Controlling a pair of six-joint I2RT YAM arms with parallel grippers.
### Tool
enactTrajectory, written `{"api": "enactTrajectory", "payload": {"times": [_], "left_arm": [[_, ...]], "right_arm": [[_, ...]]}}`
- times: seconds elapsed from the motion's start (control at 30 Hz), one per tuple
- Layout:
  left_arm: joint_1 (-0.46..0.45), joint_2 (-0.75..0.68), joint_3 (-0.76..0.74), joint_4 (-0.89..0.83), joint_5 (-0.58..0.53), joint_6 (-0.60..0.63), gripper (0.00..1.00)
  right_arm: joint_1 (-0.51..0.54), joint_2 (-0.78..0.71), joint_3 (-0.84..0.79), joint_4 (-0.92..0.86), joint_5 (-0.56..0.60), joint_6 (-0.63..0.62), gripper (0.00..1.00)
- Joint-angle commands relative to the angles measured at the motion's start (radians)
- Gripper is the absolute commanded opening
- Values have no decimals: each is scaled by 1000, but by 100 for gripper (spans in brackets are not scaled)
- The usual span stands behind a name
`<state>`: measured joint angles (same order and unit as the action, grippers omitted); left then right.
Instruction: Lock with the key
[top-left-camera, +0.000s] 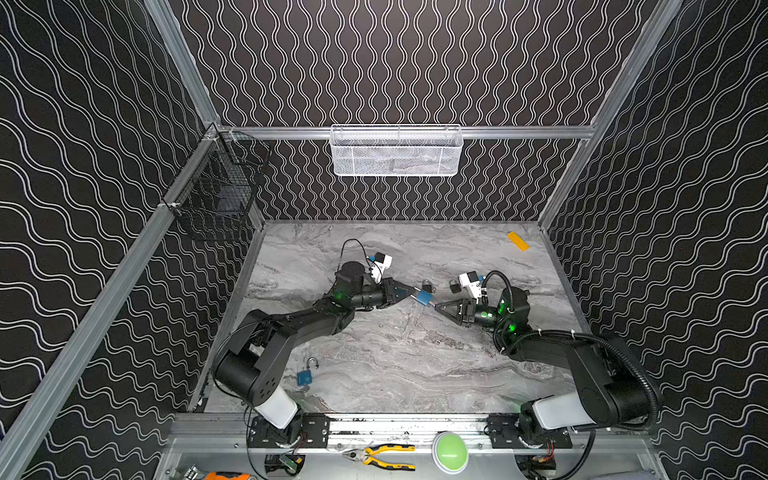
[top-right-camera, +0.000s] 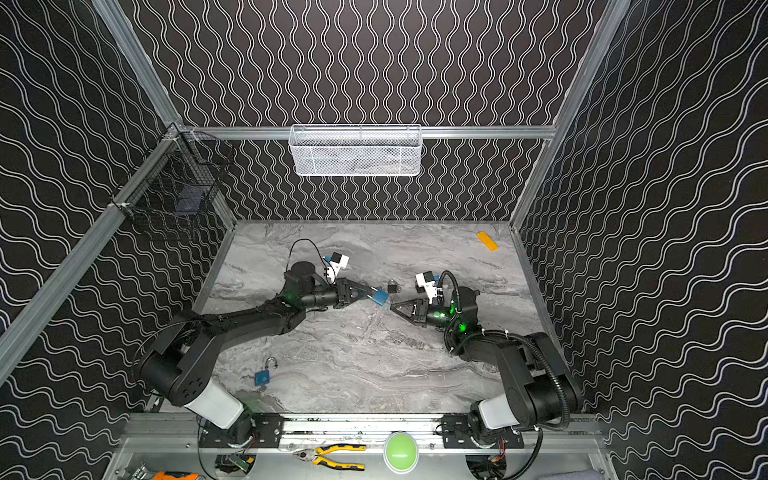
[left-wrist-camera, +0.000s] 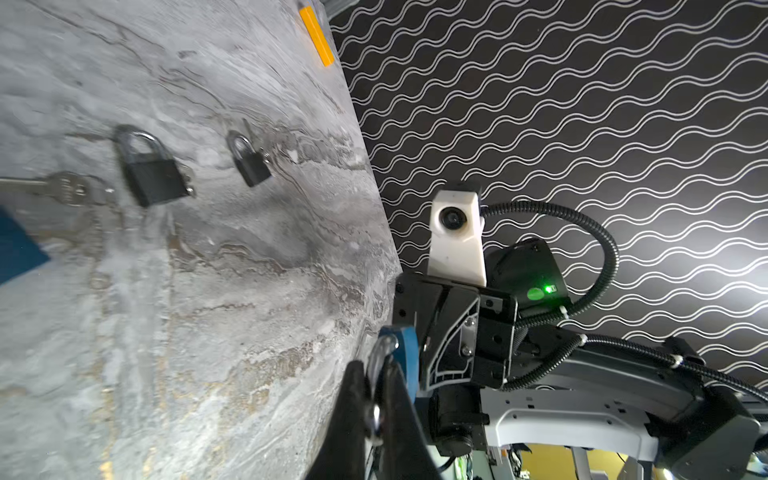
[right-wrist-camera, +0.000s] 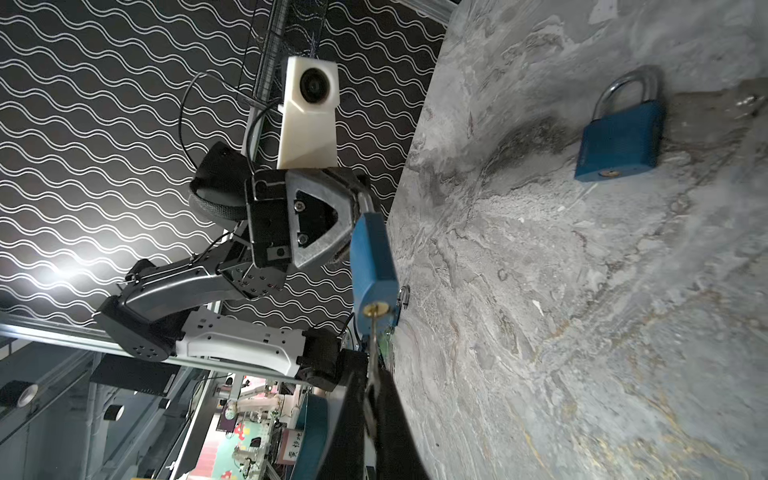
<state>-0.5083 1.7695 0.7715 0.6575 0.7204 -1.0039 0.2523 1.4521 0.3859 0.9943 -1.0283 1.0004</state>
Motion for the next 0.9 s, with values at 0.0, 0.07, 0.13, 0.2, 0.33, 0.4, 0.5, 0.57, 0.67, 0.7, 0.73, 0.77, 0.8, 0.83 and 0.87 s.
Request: {"api": "enactTrajectory", "payload": {"times": [0.0, 0.07, 0.13, 0.2, 0.33, 0.4, 0.5, 0.57, 0.67, 0.7, 0.73, 0.77, 0.8, 0.83, 0.87], "left_arm": [[20, 13, -9, 130, -5, -51, 0], [21, 21, -9, 155, 3, -59, 0], [34, 20, -4, 130, 12, -46, 0], [54, 12, 6, 71, 35, -20, 0], [132, -23, 64, -287, 50, 122, 0], [177, -25, 119, -516, 52, 231, 0], [226, 11, 212, -782, 52, 391, 0], [249, 69, 291, -944, 72, 515, 0], [270, 134, 398, -1140, 21, 685, 0], [278, 141, 419, -1180, -22, 710, 0], [287, 152, 450, -1222, -52, 735, 0], [300, 164, 472, -1237, -24, 758, 0], [309, 178, 492, -1245, -3, 778, 0], [316, 193, 520, -1266, -20, 789, 0], [317, 210, 558, -1299, -52, 802, 0]], "right_arm": [[-1, -23, -8, -51, 45, -41, 0], [-1, -33, -15, -52, 49, -40, 0], [-4, -44, -18, -67, 54, -46, 0], [-7, -57, -14, -109, 58, -70, 0], [-18, -93, 12, -268, 75, -165, 0], [-24, -112, 35, -377, 93, -231, 0], [-31, -125, 81, -532, 107, -342, 0], [-35, -113, 123, -633, 102, -419, 0], [-39, -77, 179, -728, 95, -489, 0], [-40, -70, 192, -749, 111, -495, 0], [-42, -62, 211, -778, 132, -506, 0], [-42, -53, 231, -809, 138, -522, 0], [-42, -46, 248, -831, 141, -530, 0], [-41, -40, 261, -844, 152, -535, 0], [-40, -34, 272, -849, 155, -541, 0]]}}
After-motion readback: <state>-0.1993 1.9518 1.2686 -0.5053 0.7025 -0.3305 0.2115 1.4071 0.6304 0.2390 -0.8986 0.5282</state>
